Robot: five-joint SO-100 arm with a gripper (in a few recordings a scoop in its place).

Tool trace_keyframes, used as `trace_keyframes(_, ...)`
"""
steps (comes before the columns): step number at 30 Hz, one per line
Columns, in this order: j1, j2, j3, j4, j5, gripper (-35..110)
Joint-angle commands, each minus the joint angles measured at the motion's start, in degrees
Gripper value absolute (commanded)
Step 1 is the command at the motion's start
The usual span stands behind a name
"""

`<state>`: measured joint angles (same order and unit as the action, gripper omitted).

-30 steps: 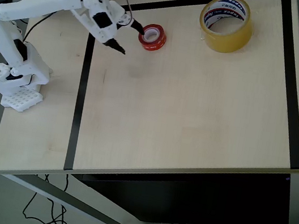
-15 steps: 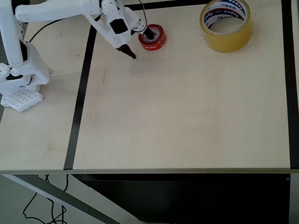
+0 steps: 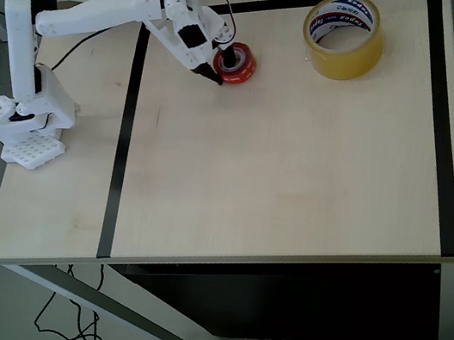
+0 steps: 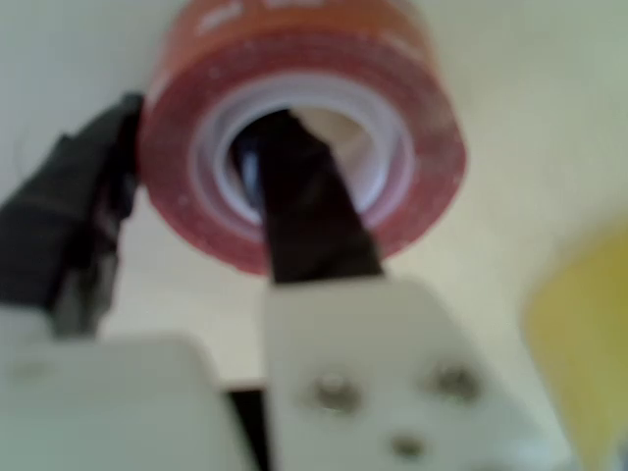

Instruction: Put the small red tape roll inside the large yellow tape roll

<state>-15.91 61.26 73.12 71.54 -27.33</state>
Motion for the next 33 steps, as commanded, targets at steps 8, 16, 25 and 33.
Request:
trace_keyframes(8, 4.13, -18.37, -70.4, 18.28, -3.6, 0)
trace_keyframes(16, 2.64, -30.23, -86.75, 13.18, -3.69, 0)
trace_keyframes(25, 1.67, -30.41, -86.04, 5.19, -3.96, 0)
trace_keyframes(33, 3.08, -36.83, -85.69, 0.44, -3.96, 0)
